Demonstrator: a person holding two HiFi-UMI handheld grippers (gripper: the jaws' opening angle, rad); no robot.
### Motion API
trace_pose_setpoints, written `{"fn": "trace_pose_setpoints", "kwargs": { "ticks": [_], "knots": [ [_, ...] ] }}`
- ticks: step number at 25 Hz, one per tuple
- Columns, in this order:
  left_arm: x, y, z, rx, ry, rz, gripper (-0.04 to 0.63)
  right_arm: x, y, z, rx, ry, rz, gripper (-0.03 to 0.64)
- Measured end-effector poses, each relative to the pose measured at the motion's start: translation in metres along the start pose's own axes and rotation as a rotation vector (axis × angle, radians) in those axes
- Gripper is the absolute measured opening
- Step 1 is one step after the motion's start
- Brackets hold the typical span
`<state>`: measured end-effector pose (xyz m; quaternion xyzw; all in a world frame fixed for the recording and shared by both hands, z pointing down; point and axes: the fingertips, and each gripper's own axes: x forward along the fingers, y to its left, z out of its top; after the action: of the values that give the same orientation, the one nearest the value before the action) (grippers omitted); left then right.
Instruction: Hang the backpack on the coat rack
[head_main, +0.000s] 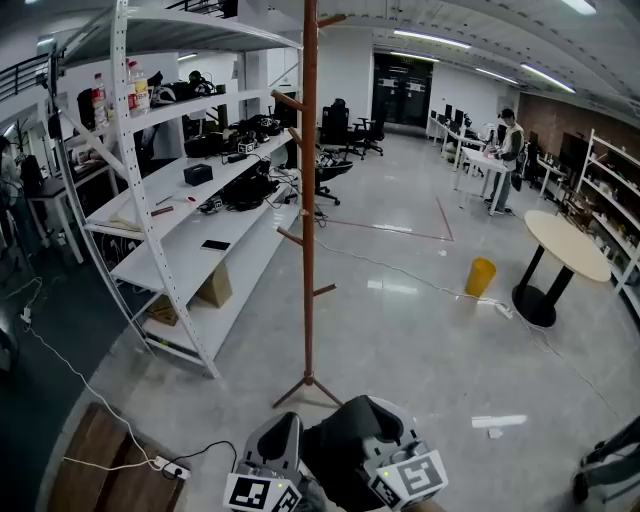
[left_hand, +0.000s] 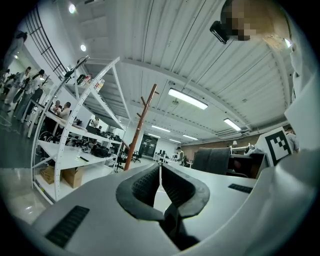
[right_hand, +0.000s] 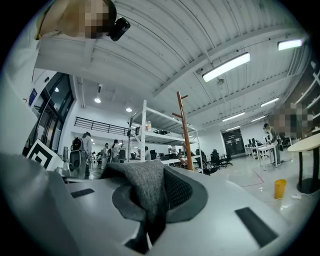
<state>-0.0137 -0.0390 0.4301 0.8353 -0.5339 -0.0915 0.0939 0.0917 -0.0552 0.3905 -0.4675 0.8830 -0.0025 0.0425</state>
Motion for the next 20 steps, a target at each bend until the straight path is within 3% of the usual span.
{"fn": "trace_pose_setpoints", "kwargs": {
  "ticks": [20],
  "knots": [
    [0.135,0.117,0.037,0.004,-0.010,-0.053,0.025,0.168,-0.043,0.014,-0.007,-0.038,-0.045,0.038]
  ]
}}
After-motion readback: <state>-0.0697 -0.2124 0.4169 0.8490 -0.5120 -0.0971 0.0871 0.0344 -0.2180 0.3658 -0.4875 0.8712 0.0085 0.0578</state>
